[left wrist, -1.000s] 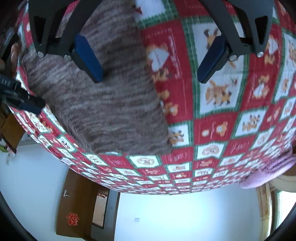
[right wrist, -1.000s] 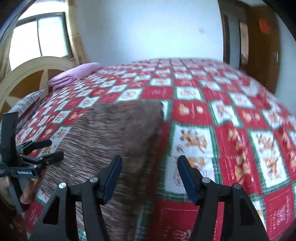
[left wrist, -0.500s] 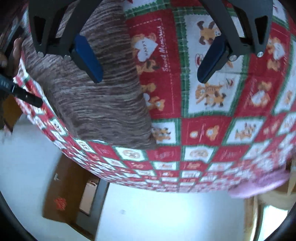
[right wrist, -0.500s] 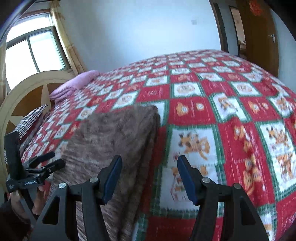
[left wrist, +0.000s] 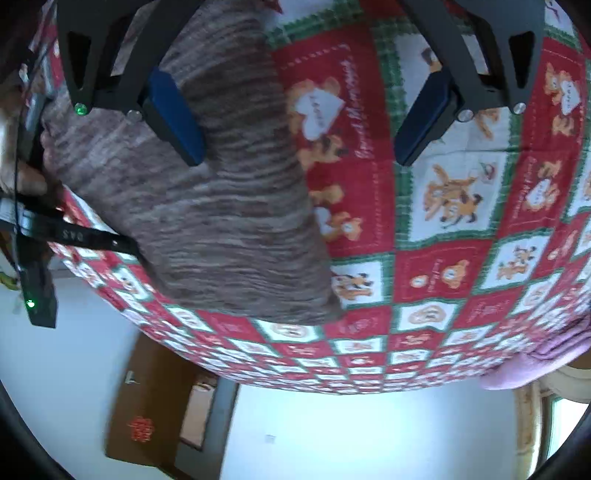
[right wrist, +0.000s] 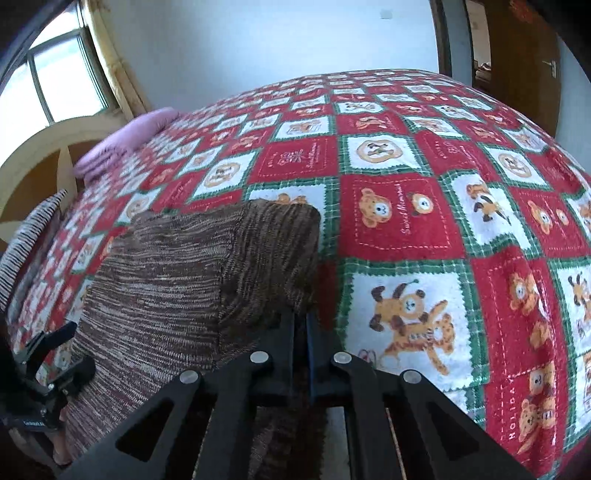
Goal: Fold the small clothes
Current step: 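Grasp the folded sweater's edge with the right gripper and lift it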
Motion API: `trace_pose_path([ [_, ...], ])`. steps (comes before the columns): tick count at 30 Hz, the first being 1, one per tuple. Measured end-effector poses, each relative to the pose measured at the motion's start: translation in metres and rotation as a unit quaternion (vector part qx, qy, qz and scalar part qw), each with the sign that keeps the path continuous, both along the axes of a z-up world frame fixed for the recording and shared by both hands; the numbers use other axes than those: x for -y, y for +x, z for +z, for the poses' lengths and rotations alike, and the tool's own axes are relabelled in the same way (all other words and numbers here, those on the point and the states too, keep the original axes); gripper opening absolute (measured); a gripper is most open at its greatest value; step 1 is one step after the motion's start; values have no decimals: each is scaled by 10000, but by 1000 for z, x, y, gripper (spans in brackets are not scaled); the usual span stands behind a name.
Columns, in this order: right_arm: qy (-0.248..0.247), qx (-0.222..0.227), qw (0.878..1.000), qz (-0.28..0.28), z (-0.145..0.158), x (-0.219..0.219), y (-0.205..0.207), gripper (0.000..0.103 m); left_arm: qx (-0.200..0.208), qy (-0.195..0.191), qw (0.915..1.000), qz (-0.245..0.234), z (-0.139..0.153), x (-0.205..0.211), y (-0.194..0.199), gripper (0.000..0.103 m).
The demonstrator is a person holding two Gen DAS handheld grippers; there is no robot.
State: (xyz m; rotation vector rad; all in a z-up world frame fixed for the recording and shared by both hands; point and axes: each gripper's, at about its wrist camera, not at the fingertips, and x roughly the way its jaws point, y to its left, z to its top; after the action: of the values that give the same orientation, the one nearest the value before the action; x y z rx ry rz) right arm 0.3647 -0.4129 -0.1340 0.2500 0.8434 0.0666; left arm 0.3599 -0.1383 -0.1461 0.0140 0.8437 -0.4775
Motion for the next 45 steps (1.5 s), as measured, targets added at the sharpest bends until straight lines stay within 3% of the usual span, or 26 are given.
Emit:
trace_pose_path([
  [1, 199, 26, 9998, 32, -1, 5, -3, 8, -60, -62, 10000, -27, -1, -1, 1, 103],
  [3, 552, 28, 9984, -67, -2, 16, -8, 25, -287, -256, 9993, -36, -5, -5, 8, 103],
  [4, 721, 10, 9973, -117, -3, 22, -11, 42, -362, -348, 9987, -38, -7, -7, 10, 103],
  [5, 947, 20, 9955, -77, -5, 25, -12, 47, -396, -431, 9983, -40, -7, -8, 11, 103],
  [8, 1246, 25, 9919, 234, -6, 24, -13, 47, -342, -413, 9985, -84, -6, -6, 8, 103],
  [12, 1277, 33, 9907, 464, -8, 15, -7, 47, -282, -475, 9980, -301, -4, -1, 5, 90],
  [16, 1302, -26, 9899, 558, -11, 10, 3, 47, -298, -499, 9973, -449, -4, 3, 5, 84],
  [22, 1773, 12, 9823, 600, -17, 16, 17, 47, -222, -320, 9982, -462, -4, 8, 2, 83],
  [26, 1823, 23, 9816, 576, -21, 17, 16, 34, -135, -201, 9981, -572, -3, 15, -1, 75],
  [29, 1925, 6, 9796, 571, -23, 19, 17, 30, -105, -173, 9977, -648, -3, 18, -2, 69],
  [45, 1245, 79, 9913, 420, -19, 4, 15, 27, 225, 301, 9960, -811, 7, 36, -14, 41],
])
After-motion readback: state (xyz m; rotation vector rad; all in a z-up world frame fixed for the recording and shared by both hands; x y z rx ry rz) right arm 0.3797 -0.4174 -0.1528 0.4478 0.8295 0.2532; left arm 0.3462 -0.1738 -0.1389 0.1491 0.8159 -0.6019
